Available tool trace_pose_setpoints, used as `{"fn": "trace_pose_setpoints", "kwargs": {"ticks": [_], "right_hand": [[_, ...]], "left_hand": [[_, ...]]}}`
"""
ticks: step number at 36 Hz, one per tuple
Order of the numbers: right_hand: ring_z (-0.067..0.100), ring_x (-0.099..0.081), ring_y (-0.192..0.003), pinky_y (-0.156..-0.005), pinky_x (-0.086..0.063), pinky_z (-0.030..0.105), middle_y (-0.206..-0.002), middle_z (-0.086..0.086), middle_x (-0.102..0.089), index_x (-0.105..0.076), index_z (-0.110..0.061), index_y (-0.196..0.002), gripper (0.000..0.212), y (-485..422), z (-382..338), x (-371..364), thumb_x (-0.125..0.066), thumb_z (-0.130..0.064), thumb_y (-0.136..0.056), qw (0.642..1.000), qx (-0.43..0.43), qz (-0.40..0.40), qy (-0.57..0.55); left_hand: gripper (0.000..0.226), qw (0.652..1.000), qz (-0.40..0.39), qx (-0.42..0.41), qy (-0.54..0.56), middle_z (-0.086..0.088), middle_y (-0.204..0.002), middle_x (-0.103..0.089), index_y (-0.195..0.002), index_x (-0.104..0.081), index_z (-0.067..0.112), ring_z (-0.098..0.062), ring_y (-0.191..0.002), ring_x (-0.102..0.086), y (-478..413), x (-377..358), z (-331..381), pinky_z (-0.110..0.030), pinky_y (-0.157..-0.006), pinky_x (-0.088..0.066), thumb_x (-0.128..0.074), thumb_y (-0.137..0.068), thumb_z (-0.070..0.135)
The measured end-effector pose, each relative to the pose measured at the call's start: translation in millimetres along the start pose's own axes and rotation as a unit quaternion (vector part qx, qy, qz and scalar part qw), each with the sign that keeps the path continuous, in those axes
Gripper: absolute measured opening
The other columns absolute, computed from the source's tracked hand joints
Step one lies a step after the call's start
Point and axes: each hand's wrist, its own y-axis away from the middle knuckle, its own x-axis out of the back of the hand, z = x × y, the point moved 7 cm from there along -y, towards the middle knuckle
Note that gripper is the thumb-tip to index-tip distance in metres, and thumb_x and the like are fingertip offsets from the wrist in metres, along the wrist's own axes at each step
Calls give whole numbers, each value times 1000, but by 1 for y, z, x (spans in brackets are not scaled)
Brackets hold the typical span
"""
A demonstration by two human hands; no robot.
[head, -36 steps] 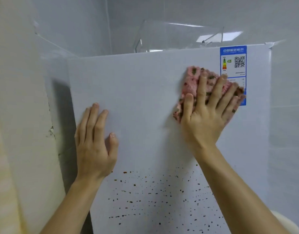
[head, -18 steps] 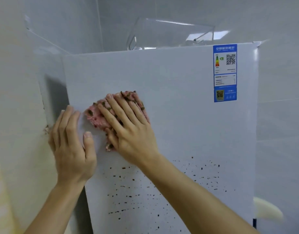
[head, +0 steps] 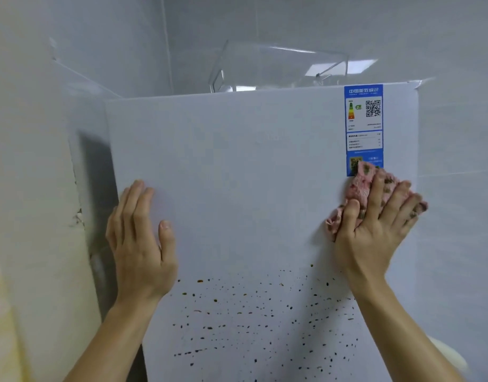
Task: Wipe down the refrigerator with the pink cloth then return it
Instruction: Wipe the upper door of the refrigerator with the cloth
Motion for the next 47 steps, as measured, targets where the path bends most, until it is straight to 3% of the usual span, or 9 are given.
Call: {"fn": "trace_pose_setpoints", "kwargs": {"ticks": [8,12,16,25,29,33,39,44,47], "right_hand": [[43,-11,-159,-130,-9,58,-172,22,-15,-20,-18,-166,65,-2,-84,-24,-31,-46,-108,996,81,24,8],[43,-23,-157,-130,-16,54,-167,25,-28,-37,-8,-160,60,22,-161,-37,-45,-35,-108,977,213,19,-18],[38,-21,-159,-127,-24,54,-166,25,-29,-38,-2,-158,61,94,-223,-52,-55,-23,-104,934,345,-56,-75],[32,-14,-161,-130,-21,48,-170,19,-23,-31,-5,-162,60,138,-209,-48,-45,-13,-104,878,464,-113,-44],[34,-15,-161,-130,-20,52,-169,21,-22,-30,-3,-161,63,111,-163,-34,-52,-13,-103,903,414,-110,-40],[41,-13,-160,-131,-11,54,-169,26,-18,-28,-3,-161,63,60,-87,-17,-46,-21,-104,945,315,-87,-35],[39,-5,-161,-130,-6,57,-172,25,-9,-19,-1,-164,65,-5,33,10,-30,-31,-108,995,82,-50,-13],[30,7,-162,-131,5,50,-174,16,4,-6,-10,-167,70,-4,25,4,-20,-42,-107,999,-30,-23,-31],[32,3,-162,-131,6,46,-174,19,-1,-9,-7,-167,69,3,-7,-4,-22,-40,-108,1000,-10,-10,-28]], "left_hand": [[56,1000,-5,-10,3,-12,-166,-36,-153,-42,0,-31,-155,-31,-3,5,-9,-48,-126,-23,-40,-102,22],[55,1000,-5,-17,6,-13,-165,-37,-153,-42,0,-31,-154,-32,-3,7,-15,-43,-127,-21,-40,-102,21],[53,1000,2,-22,7,-18,-163,-39,-151,-43,-4,-36,-153,-34,-3,10,-19,-38,-128,-18,-41,-103,18],[53,1000,-10,-19,16,-17,-165,-37,-153,-41,-4,-31,-157,-28,1,8,-17,-42,-128,-20,-37,-105,19],[55,1000,-9,-10,20,-15,-167,-33,-154,-39,-2,-27,-159,-22,4,5,-15,-44,-129,-18,-37,-104,21],[53,1000,8,-13,12,-19,-165,-35,-151,-43,-4,-30,-159,-23,6,1,-14,-44,-128,-18,-40,-102,17],[52,999,34,-2,25,-21,-165,-34,-150,-42,-5,-24,-159,-19,8,-3,-11,-42,-128,-16,-40,-103,17],[52,999,43,2,28,-20,-165,-34,-150,-42,-6,-26,-160,-19,8,-4,-12,-41,-128,-16,-40,-103,15],[51,998,29,-12,47,-17,-166,-29,-150,-40,-10,-32,-160,-17,8,-6,-13,-44,-130,-15,-41,-102,8]]}}
